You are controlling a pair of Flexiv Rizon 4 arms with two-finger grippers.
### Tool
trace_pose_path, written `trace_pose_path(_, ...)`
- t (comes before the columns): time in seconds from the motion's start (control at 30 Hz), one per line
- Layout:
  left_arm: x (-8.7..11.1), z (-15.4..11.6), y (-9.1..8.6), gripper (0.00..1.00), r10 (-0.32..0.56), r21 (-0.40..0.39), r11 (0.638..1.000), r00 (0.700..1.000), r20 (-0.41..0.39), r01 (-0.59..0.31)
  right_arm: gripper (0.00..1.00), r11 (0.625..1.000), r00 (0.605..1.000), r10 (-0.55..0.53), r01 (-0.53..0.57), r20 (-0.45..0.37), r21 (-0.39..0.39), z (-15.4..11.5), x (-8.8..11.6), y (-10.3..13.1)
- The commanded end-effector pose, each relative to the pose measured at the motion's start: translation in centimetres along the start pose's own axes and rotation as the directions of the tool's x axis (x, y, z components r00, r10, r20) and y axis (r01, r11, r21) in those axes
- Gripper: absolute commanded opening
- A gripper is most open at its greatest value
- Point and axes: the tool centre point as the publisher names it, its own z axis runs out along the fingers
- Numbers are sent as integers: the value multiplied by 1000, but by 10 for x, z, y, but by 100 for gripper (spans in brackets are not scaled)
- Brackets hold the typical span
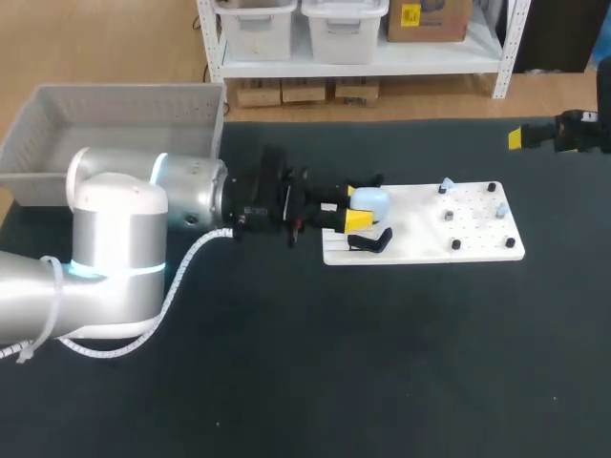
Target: Pick up each earbud case from the left stands, insert the matching earbuds, close the lid, and place the case in the box.
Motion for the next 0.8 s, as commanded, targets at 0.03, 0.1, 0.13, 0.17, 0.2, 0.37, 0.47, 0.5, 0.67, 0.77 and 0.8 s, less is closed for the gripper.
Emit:
trace_pose_path(0.03,-6,2,-9,0,16,-70,997,1000,-23,-18,100,1000,1000,0,0,-1,0,0,0,0)
trace_pose_path(0.1,-6,3,-11,0,19,-67,998,1000,-21,-20,100,1000,1000,0,0,-1,0,0,0,0)
trace_pose_path(0.13,-5,4,-11,0,22,-66,998,999,-23,-24,100,1000,1000,0,0,-1,0,0,0,0)
trace_pose_path(0.17,-5,4,-12,0,24,-66,998,999,-25,-26,100,1000,1000,0,0,-1,0,0,0,0)
trace_pose_path(0.2,-3,5,-12,0,26,-66,997,999,-25,-28,100,1000,1000,0,0,-1,0,0,0,0)
trace_pose_path(0.37,4,2,-11,0,23,-89,996,1000,-1,-23,100,1000,1000,0,0,-1,0,0,0,0)
trace_pose_path(0.47,5,1,-10,0,26,-97,995,1000,7,-25,100,1000,1000,0,0,-1,0,0,0,0)
trace_pose_path(0.5,5,1,-9,0,27,-99,995,1000,9,-26,100,1000,1000,0,0,-1,0,0,0,0)
trace_pose_path(0.67,4,1,-7,0,32,-98,995,999,16,-30,100,1000,1000,0,0,-1,0,0,0,0)
trace_pose_path(0.77,3,3,-6,0,35,-88,996,999,17,-33,100,1000,1000,0,0,-1,0,0,0,0)
trace_pose_path(0.8,3,3,-6,0,34,-83,996,999,19,-33,100,1000,1000,0,0,-1,0,0,0,0)
